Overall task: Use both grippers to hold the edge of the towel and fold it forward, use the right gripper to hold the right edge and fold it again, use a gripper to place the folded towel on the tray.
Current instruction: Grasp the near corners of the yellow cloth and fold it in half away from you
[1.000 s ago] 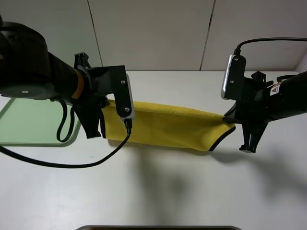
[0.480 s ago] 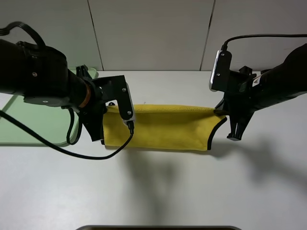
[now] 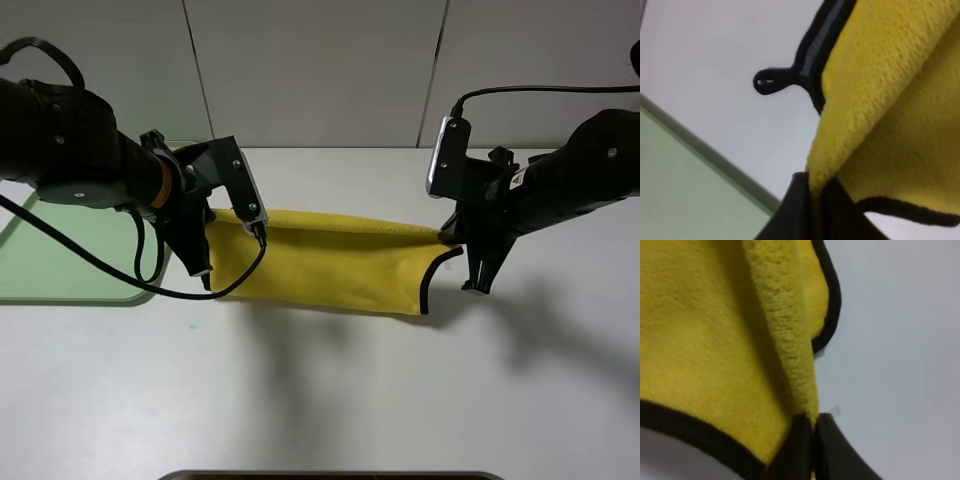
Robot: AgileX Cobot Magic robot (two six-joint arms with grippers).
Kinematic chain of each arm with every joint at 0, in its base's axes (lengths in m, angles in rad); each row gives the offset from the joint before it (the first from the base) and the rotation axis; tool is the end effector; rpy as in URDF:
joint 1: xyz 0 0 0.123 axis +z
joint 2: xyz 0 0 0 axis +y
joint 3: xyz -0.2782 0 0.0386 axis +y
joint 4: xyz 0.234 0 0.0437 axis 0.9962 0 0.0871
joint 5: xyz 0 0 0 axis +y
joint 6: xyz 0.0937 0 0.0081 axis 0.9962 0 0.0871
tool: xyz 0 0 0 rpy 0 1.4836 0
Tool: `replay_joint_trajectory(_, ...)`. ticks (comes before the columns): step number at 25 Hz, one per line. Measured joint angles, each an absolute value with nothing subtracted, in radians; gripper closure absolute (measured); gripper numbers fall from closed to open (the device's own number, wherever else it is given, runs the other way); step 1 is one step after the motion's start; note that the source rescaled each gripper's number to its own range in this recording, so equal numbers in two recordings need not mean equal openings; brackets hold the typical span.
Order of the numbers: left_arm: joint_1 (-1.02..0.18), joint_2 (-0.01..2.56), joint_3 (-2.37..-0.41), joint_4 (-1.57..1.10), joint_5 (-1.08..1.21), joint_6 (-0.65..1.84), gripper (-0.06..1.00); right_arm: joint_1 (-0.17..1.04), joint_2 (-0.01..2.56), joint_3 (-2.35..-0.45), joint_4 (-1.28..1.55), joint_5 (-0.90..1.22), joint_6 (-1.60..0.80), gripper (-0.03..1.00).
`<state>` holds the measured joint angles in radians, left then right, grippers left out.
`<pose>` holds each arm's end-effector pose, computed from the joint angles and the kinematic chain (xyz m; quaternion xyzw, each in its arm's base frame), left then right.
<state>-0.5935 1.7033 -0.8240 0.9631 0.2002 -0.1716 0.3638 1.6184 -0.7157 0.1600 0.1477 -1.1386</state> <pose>0.2697 -0.1634 0.1681 0.5776 0.7450 0.1076 0.3158 0.2654 0.1034 0.1653 -0.5966 0.7442 -0.0804 0.2893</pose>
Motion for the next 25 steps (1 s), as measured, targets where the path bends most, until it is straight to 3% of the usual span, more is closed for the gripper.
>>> replay_joint_trajectory(25, -0.586, 1.830, -0.917, 1.026, 0.171, -0.173, 0.94, 0.364, 1.642, -0.716, 0.159, 0.116, -1.139, 0.97)
